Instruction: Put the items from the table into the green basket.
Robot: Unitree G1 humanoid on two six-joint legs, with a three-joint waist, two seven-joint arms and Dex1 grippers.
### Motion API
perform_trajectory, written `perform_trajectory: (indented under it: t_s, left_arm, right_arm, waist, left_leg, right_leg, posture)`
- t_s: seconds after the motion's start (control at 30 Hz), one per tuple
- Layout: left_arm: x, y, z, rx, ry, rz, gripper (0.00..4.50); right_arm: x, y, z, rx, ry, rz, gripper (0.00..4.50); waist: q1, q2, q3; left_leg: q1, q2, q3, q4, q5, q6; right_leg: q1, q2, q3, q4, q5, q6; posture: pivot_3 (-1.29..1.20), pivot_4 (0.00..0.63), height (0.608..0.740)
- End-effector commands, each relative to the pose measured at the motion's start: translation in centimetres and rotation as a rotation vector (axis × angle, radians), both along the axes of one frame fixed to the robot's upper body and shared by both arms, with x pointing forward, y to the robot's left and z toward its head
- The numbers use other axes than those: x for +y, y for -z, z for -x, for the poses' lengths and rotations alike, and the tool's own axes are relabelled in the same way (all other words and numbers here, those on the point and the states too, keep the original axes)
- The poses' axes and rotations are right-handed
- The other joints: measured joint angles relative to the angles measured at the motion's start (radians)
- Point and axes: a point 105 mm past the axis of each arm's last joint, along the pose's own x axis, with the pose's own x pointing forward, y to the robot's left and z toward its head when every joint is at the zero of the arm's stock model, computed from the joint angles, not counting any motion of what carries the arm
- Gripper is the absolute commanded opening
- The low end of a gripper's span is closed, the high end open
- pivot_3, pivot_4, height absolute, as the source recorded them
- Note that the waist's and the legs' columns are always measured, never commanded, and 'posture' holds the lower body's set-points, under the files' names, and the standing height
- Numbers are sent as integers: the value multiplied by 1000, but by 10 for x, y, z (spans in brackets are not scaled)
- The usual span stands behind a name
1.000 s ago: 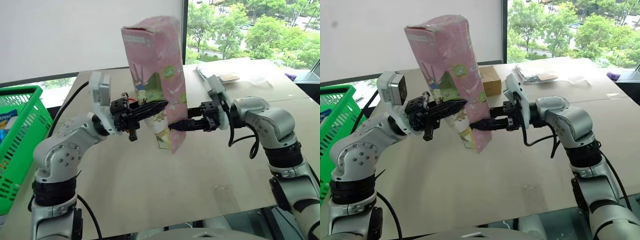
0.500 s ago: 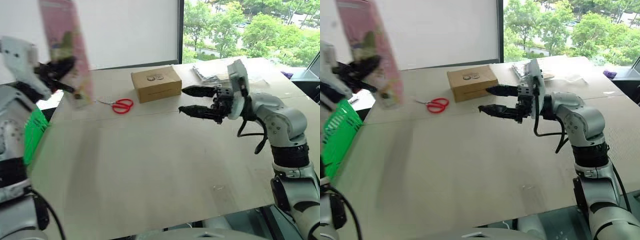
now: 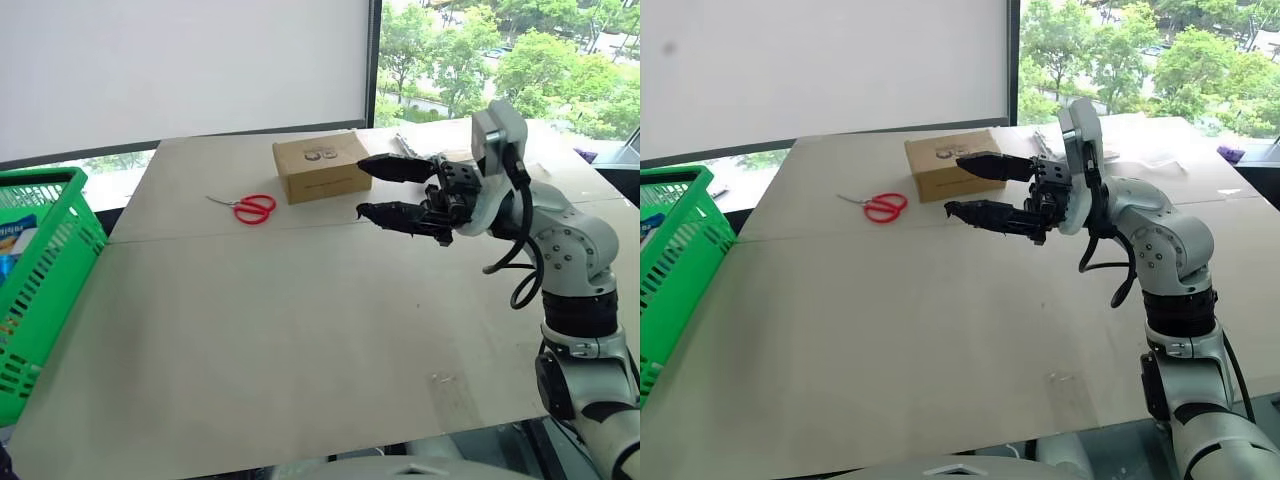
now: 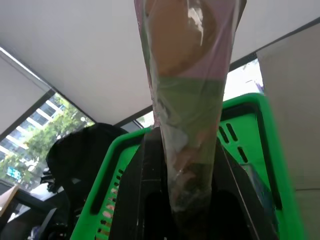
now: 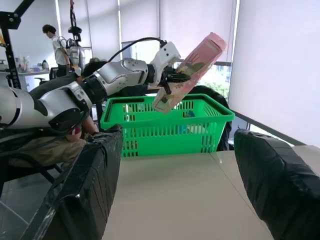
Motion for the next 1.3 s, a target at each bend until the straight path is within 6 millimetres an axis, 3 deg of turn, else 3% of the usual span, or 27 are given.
perform_trajectory:
  t_s: [0.03, 0.07, 0.13, 0.27, 0.33, 0.37, 0.47, 0.6, 0.67, 0.73, 0.8, 0.87, 1.03, 1.17, 1.3]
  left_arm:
    - [15, -16, 18, -20, -72, -53, 178]
    - [18, -13, 20, -15, -87, -54, 978]
    - [23, -9, 24, 12, -116, -73, 1482]
    - [32, -8, 29, 10, -159, -90, 3493]
    - [31, -10, 26, -27, -156, -81, 4282]
    - [29, -11, 24, -47, -143, -73, 4426]
    - [9, -5, 2, -108, -10, -6, 4426]
    - [-36, 47, -25, -2, 222, 214, 4426]
    - [-92, 77, -36, 13, 432, 316, 4426]
    - [-156, 108, -35, 51, 642, 411, 4426]
    - [-205, 139, -25, 122, 761, 480, 4426]
    - [-239, 160, -13, 162, 840, 521, 4426]
    - [-270, 184, 5, 189, 896, 581, 4426]
    - [-275, 191, 14, 164, 896, 595, 4426]
    - [-271, 196, 21, 188, 896, 569, 4426]
  right_arm:
    - [-3, -10, 3, -55, 6, -16, 3733]
    - [-3, -9, 2, -56, 9, -14, 3801]
    - [-3, -8, 2, -56, 13, -10, 3801]
    - [-3, -7, 2, -56, 19, -4, 3801]
    - [-5, -4, -1, -57, 37, 9, 3801]
    - [-6, -3, -2, -57, 47, 14, 3801]
    - [-14, 10, -9, -33, 111, 40, 3801]
    - [-35, 44, -28, -1, 301, 110, 3801]
    - [-57, 85, -43, -1, 472, 257, 3801]
    - [-75, 121, -46, -7, 570, 387, 3801]
    - [-85, 139, -42, 9, 627, 404, 3801]
    - [-93, 147, -40, 42, 693, 377, 3801]
    - [-117, 168, -31, 79, 797, 402, 3801]
    - [-131, 182, -25, 83, 823, 432, 3801]
    - [-133, 184, -25, 85, 825, 421, 3801]
  waist:
    - [0, 0, 0]
    - [0, -1, 0]
    - [0, -2, -2]
    - [0, -4, -2]
    - [1, -4, -3]
    - [1, -4, -3]
    - [3, -5, -4]
    - [4, -4, -10]
    - [2, -4, -12]
    - [4, -4, -15]
    - [3, -4, -15]
    - [-3, -4, -14]
    - [3, 4, -12]
    - [1, 7, -7]
    - [-4, 9, -5]
  left_leg:
    - [0, 0, 0, 0, 0, 0]
    - [0, -1, 0, 0, 0, 0]
    - [-1, -1, -1, 0, 0, 0]
    - [-2, -1, -1, 0, 0, -1]
    - [-3, -1, -1, 0, -1, -3]
    - [-3, -1, -2, 0, -2, -3]
    - [-3, -3, -2, -1, -2, -4]
    - [-4, -5, -2, -2, -3, -4]
    - [-9, -7, -1, -2, -2, -3]
    - [-11, -9, 0, -2, -1, -1]
    - [-14, -10, 0, -2, -1, 0]
    - [-14, -10, 0, -2, -2, 2]
    - [-9, -5, 1, -2, -1, 2]
    - [9, -4, 1, -2, -1, 3]
    - [12, -3, 1, 4, -1, 3]
  right_leg:
    - [0, -1, 0, 0, 0, 0]
    - [0, -1, 0, 0, 0, 0]
    - [-1, -2, -1, 0, 0, 0]
    - [-2, -4, -1, 0, 0, 0]
    - [-2, -5, -1, 0, 0, -1]
    - [-2, -5, -1, 0, 0, -1]
    - [-3, -8, -2, 0, 1, -1]
    - [-3, -11, -2, 0, 0, -1]
    - [-8, -12, -2, 1, 1, -1]
    - [-11, -15, -2, 2, 1, -1]
    - [-13, -15, -2, 0, 1, 0]
    - [-13, -16, -2, 1, 1, 0]
    - [-11, -8, -1, 3, 0, -1]
    - [7, -2, -1, 0, -5, 0]
    - [12, 7, 1, 0, -6, 1]
  posture:
    - [74, 0, 724]
    - [74, 0, 724]
    - [72, 0, 724]
    - [72, 0, 724]
    - [72, 0, 724]
    - [77, 0, 724]
    - [83, 0, 724]
    - [96, 0, 724]
    - [96, 0, 724]
    - [87, 5, 724]
    - [82, 8, 724]
    - [71, 14, 724]
    - [51, 19, 724]
    - [22, 19, 724]
    - [22, 19, 724]
